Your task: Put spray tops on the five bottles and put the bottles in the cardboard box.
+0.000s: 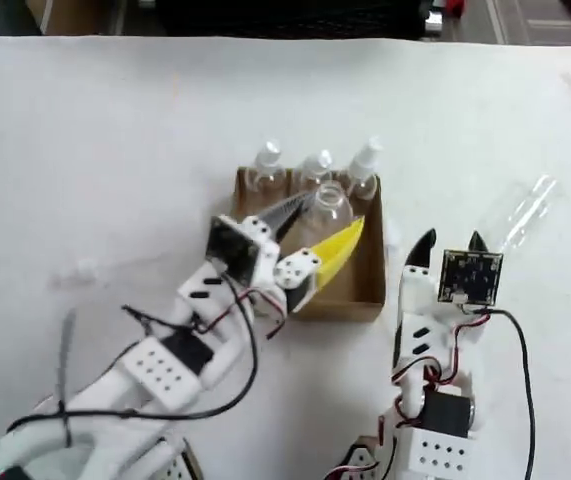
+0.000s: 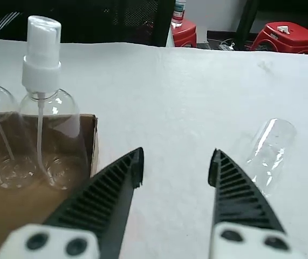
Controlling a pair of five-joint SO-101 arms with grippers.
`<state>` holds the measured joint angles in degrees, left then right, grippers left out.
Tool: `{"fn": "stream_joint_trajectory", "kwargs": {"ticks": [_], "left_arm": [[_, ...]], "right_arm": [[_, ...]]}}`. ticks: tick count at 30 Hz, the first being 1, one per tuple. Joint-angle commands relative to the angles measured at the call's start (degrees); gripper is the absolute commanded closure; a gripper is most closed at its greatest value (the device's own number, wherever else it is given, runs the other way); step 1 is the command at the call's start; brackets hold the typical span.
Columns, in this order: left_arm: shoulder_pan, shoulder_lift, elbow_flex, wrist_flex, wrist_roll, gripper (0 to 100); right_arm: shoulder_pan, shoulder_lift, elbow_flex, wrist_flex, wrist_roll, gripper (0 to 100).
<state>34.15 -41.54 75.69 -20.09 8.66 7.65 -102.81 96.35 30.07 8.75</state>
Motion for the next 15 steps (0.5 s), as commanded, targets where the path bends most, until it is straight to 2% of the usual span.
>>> {"fn": "stream_joint_trajectory", "kwargs": {"ticks": [1,8,15], "left_arm": [[-0.7,7.4,-3.9,-6.7,0.1,98],[-0.6,15.5,-4.2,-11.1,0.0,98],[-0.3,21.6,-4.0,-13.9,-7.2,98]], "right_arm": [[0.8,-0.3,0.4,-1.3,0.0,82.2],[0.8,-0.3,0.4,-1.3,0.0,82.2],[0.8,-0.3,0.4,-0.9,0.0,82.2]]}}
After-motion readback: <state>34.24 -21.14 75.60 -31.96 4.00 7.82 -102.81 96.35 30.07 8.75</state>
